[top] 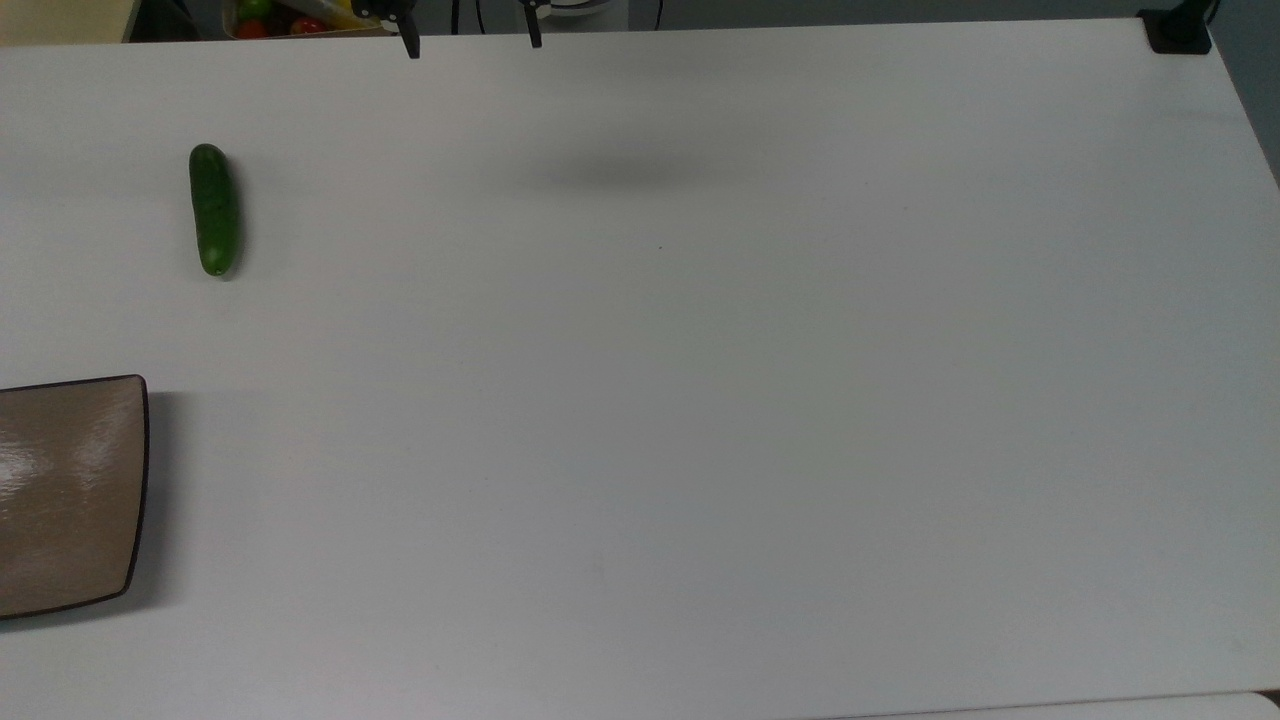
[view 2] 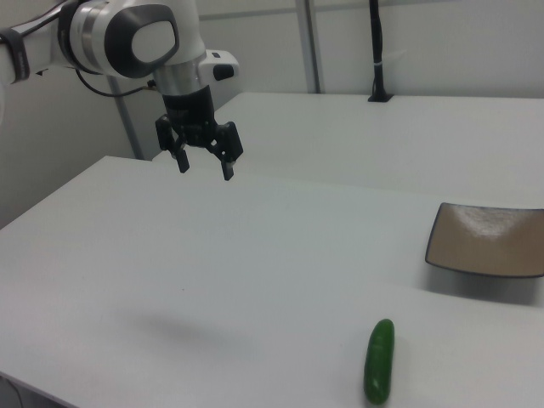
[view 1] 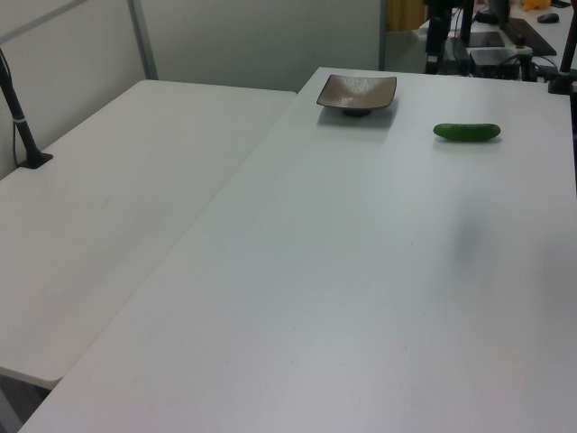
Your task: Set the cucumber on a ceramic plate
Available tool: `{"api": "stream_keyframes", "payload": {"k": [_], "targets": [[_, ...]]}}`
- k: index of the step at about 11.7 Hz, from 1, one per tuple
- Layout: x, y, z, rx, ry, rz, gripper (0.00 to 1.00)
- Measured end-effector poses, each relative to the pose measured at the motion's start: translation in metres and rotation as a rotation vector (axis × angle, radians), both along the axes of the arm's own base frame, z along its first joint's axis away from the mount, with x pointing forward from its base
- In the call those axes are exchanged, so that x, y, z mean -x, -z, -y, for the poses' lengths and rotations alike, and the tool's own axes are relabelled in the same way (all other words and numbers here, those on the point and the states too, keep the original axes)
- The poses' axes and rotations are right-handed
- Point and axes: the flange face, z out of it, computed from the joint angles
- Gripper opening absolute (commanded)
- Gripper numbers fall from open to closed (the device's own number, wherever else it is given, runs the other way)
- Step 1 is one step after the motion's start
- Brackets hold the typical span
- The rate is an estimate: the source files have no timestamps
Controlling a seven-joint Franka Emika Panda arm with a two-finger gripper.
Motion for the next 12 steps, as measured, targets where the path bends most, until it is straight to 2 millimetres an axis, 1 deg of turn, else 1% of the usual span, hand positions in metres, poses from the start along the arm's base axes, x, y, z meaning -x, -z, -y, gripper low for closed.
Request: {"api": "stream_keyframes", "payload": {"k": [2,3,6,8,10,12], "targets": [[0.002,0.002,0.013,0.003,-0.090,-0.012,1.00],[0.002,0.002,0.025,0.005,-0.150,-0.009,1.00],[0.008,0.004,0.070,0.007,-0.317,-0.014,1.00],[0.011,0.005,0.088,0.006,-0.334,-0.016,1.00],[0.014,0.006,0.108,0.007,-0.301,-0.018,1.00],[0.020,0.008,0.134,0.006,-0.255,-0.024,1.00]]}}
